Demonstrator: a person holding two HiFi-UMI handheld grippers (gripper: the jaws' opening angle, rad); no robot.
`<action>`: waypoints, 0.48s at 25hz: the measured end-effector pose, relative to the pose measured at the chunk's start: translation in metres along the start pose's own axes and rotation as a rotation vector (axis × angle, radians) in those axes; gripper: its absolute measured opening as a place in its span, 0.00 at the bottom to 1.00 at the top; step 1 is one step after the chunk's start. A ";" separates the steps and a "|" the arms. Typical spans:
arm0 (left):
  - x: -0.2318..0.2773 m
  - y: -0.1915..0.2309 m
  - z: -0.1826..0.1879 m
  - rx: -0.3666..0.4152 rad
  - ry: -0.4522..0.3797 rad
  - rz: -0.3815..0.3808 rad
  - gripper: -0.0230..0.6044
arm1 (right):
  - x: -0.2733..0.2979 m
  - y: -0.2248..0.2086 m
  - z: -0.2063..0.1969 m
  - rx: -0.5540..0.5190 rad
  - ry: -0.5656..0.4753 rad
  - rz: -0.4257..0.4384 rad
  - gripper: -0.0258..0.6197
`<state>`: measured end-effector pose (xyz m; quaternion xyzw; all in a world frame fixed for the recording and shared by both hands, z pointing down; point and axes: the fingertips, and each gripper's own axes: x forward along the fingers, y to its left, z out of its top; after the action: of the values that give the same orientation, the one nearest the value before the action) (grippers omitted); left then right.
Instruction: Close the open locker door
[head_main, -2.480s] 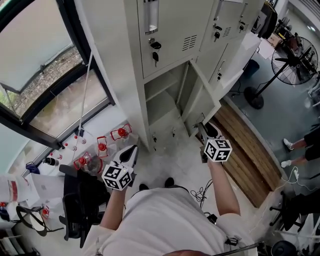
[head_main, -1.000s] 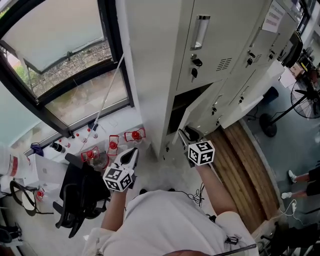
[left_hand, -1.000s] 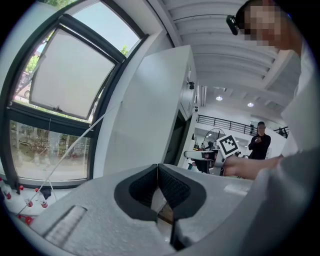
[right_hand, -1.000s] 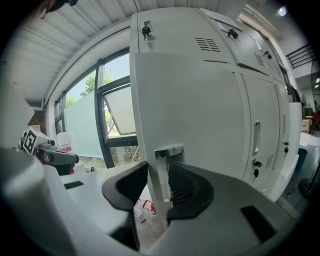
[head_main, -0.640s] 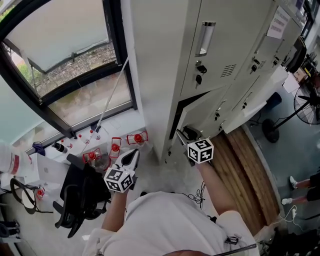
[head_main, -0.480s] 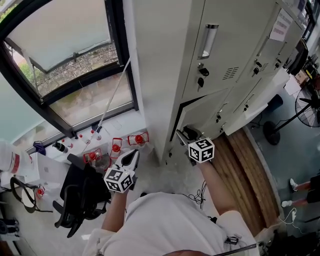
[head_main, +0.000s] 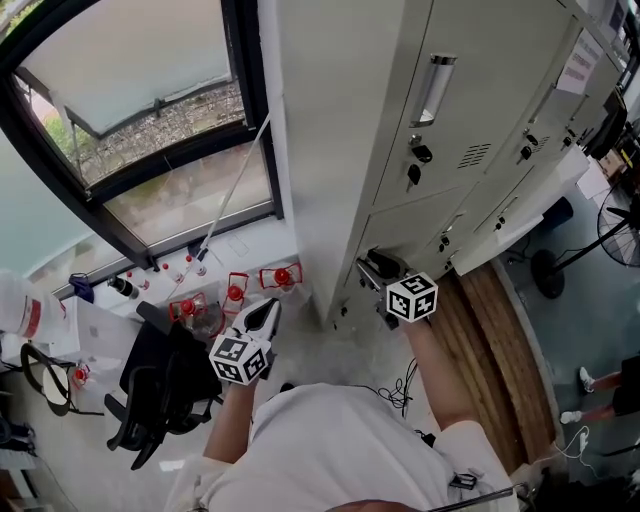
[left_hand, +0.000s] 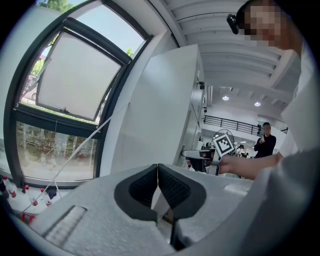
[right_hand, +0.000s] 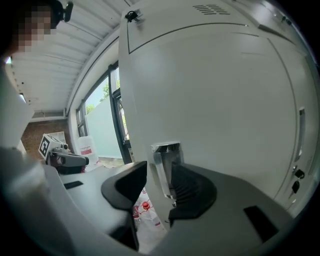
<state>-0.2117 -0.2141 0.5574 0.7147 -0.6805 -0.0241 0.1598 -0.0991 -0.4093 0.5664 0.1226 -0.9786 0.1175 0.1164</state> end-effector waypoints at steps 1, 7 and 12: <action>0.000 0.001 0.000 -0.001 0.000 0.002 0.06 | 0.000 -0.002 0.000 0.014 -0.005 0.008 0.26; -0.002 0.002 -0.004 -0.008 0.006 0.005 0.06 | -0.003 -0.007 -0.001 0.036 -0.016 0.008 0.26; -0.009 0.003 -0.006 -0.008 0.013 -0.010 0.06 | -0.009 0.002 0.005 0.021 -0.027 -0.017 0.26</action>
<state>-0.2135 -0.2040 0.5619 0.7174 -0.6759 -0.0230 0.1672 -0.0923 -0.4074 0.5591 0.1338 -0.9777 0.1249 0.1027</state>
